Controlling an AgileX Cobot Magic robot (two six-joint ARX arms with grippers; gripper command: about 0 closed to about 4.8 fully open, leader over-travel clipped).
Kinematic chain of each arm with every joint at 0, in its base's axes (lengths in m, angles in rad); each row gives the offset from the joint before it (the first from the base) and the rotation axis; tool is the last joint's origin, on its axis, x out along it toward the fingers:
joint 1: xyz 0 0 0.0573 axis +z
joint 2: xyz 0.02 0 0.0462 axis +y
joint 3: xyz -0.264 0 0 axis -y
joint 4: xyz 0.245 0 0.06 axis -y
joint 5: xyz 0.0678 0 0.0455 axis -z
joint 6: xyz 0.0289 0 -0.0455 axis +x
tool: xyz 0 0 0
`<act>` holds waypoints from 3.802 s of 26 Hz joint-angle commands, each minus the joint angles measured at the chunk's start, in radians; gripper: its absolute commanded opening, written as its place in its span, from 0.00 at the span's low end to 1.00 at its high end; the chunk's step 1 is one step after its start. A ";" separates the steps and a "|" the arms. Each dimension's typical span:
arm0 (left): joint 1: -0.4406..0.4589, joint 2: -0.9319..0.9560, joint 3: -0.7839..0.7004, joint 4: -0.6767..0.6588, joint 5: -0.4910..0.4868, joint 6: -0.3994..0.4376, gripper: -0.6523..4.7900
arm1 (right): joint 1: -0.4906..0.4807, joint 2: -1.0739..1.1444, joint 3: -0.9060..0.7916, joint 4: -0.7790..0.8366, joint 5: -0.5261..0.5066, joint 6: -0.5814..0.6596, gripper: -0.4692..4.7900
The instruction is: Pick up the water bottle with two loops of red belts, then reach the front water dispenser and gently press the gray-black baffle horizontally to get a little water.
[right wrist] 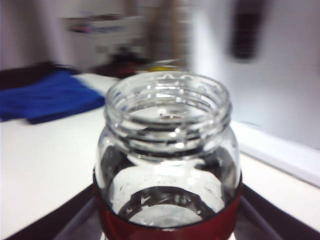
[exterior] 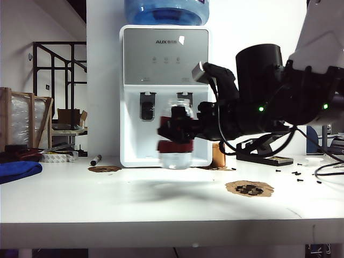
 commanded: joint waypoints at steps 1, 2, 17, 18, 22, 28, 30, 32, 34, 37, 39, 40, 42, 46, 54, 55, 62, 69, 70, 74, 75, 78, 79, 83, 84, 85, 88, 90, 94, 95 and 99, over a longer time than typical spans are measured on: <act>0.000 -0.001 0.005 0.010 -0.047 -0.004 0.11 | 0.018 -0.017 0.005 0.035 -0.177 0.021 0.08; 0.001 -0.002 0.005 0.014 -0.065 -0.004 0.11 | 0.019 -0.017 0.005 0.035 -0.204 0.023 0.08; 0.003 -0.060 0.005 0.072 -0.504 -0.060 0.11 | 0.048 0.014 0.006 -0.121 -0.336 -0.071 0.08; 0.003 -0.070 0.005 0.063 -0.513 -0.061 0.11 | 0.050 0.018 0.006 -0.122 -0.336 -0.072 0.08; 0.003 -0.123 0.004 -0.021 -0.516 -0.122 0.11 | 0.076 0.034 0.007 -0.116 -0.219 -0.162 0.08; 0.003 -0.200 0.004 -0.130 -0.551 -0.128 0.11 | 0.097 0.063 0.021 -0.039 -0.150 -0.172 0.08; 0.003 -0.229 0.004 -0.149 -0.588 -0.126 0.11 | 0.102 0.079 0.029 -0.026 -0.141 -0.145 0.08; 0.003 -0.253 0.004 -0.164 -0.611 -0.116 0.11 | 0.109 0.094 0.032 -0.010 -0.140 -0.126 0.08; 0.003 -0.266 0.004 -0.182 -0.629 -0.108 0.11 | 0.115 0.115 0.032 0.027 -0.140 -0.059 0.08; 0.003 -0.267 0.000 -0.204 -0.629 -0.108 0.11 | 0.122 0.129 0.032 0.052 -0.131 -0.019 0.08; 0.003 -0.267 -0.020 -0.201 -0.629 -0.108 0.11 | 0.122 0.140 0.032 0.080 -0.133 0.014 0.08; 0.003 -0.267 -0.035 -0.197 -0.630 -0.108 0.11 | 0.122 0.143 0.032 0.093 -0.132 0.026 0.08; 0.003 -0.267 -0.075 -0.185 -0.645 -0.108 0.11 | 0.122 0.148 0.032 0.096 -0.130 0.025 0.08; 0.003 -0.266 -0.152 -0.078 -0.741 -0.108 0.11 | 0.122 0.149 0.031 0.097 -0.130 0.026 0.08; 0.003 -0.308 -0.243 0.039 -0.771 -0.109 0.11 | 0.121 0.149 0.031 0.096 -0.129 0.024 0.33; 0.003 -0.331 -0.274 0.095 -0.772 -0.109 0.11 | 0.121 0.149 0.031 0.096 -0.129 0.024 0.40; 0.003 -0.538 -0.503 0.340 -0.780 -0.096 0.11 | 0.121 0.149 0.031 0.096 -0.130 0.019 0.71; 0.003 -0.589 -0.593 0.357 -0.780 -0.039 0.11 | 0.121 0.146 0.031 0.097 -0.131 0.019 0.87; 0.003 -0.589 -0.604 0.357 -0.781 -0.039 0.11 | 0.121 0.146 0.031 0.097 -0.130 0.019 0.87; 0.003 -0.589 -0.676 0.357 -0.781 -0.039 0.11 | 0.122 0.146 0.031 0.096 -0.130 0.019 1.00; 0.003 -0.589 -0.694 0.357 -0.782 -0.039 0.11 | 0.122 0.146 0.031 0.096 -0.130 0.019 1.00; 0.003 -0.590 -0.694 0.376 -0.779 -0.039 0.11 | 0.122 0.143 0.029 0.087 -0.131 0.021 1.00; 0.003 -0.590 -0.695 0.376 -0.779 -0.039 0.11 | 0.122 0.140 0.029 0.086 -0.134 0.023 1.00; 0.003 -0.590 -0.700 0.387 -0.780 -0.039 0.11 | 0.121 0.104 0.000 0.076 -0.117 0.027 1.00; 0.003 -0.590 -0.700 0.388 -0.781 -0.039 0.11 | 0.121 0.093 -0.009 0.068 -0.109 0.027 1.00; 0.003 -0.590 -0.700 0.388 -0.780 -0.039 0.11 | 0.119 0.079 -0.023 0.059 -0.106 0.027 1.00; 0.003 -0.590 -0.706 0.415 -0.779 -0.039 0.11 | 0.114 0.020 -0.105 0.040 -0.106 0.027 1.00; 0.003 -0.590 -0.706 0.414 -0.778 -0.039 0.11 | 0.111 -0.013 -0.152 0.039 -0.095 0.027 1.00; 0.003 -0.590 -0.706 0.412 -0.777 -0.039 0.11 | 0.107 -0.105 -0.260 0.035 -0.035 0.025 0.99; 0.003 -0.590 -0.706 0.412 -0.779 -0.039 0.11 | 0.098 -0.175 -0.323 0.019 -0.040 0.028 0.41; 0.003 -0.590 -0.706 0.409 -0.778 -0.039 0.11 | 0.097 -0.410 -0.463 -0.029 -0.022 0.020 0.08</act>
